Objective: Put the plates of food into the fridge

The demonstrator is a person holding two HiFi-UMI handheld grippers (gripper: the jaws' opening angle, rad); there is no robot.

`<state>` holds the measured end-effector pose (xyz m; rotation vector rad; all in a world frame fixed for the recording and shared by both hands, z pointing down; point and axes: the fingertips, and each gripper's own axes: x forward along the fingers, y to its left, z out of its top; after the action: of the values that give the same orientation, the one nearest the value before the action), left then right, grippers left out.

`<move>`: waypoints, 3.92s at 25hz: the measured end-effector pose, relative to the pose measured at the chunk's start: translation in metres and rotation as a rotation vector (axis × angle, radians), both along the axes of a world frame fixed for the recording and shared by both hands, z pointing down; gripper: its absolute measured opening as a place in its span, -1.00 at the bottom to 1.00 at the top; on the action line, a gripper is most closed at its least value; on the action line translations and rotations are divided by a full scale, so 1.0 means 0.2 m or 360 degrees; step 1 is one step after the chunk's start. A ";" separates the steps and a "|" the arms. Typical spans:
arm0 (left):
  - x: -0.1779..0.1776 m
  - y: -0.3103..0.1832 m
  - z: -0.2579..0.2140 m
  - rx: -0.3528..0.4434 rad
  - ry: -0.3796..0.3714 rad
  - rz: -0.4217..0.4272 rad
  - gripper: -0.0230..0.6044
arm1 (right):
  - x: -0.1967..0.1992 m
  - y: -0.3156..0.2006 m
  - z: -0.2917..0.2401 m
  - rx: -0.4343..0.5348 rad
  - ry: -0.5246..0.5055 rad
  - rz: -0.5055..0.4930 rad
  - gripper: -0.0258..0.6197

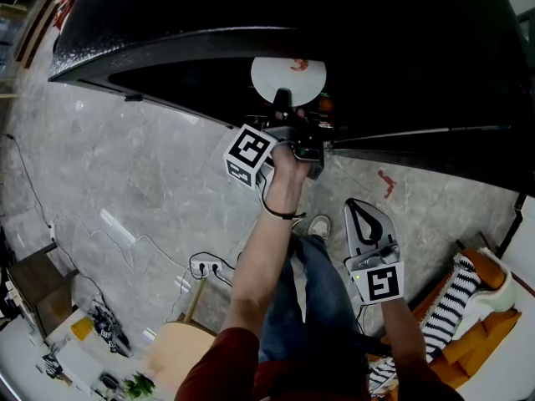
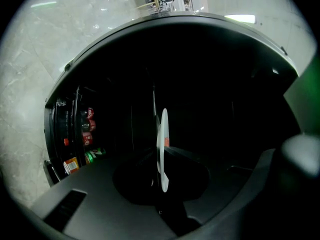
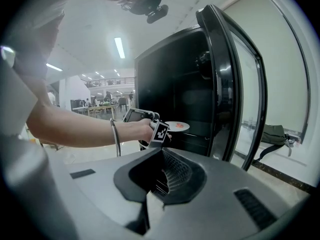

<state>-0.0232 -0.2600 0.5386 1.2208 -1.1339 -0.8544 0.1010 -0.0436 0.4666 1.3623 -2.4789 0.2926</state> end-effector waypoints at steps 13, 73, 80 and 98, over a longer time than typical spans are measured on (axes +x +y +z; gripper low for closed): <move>0.00 0.00 0.00 0.0011 -0.0002 -0.0003 -0.84 | -0.02 -0.01 0.00 0.0001 -0.0020 0.0005 -0.89; -0.20 0.55 -0.22 0.0475 -0.1146 0.0245 -0.85 | -0.08 -0.20 -0.01 0.0128 0.0103 -0.0009 -0.89; -0.22 0.59 -0.32 0.0580 -0.1432 0.0323 -0.91 | -0.17 -0.32 -0.03 0.0185 0.0074 -0.0016 -0.89; -0.20 0.89 -0.40 0.0795 -0.1939 0.0541 -0.91 | -0.35 -0.55 0.07 0.0185 0.0009 0.0081 -0.89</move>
<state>-0.0625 -0.0830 0.4586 2.4183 -1.5926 -0.0279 0.0312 -0.1546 0.4800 1.4712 -2.4943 0.1575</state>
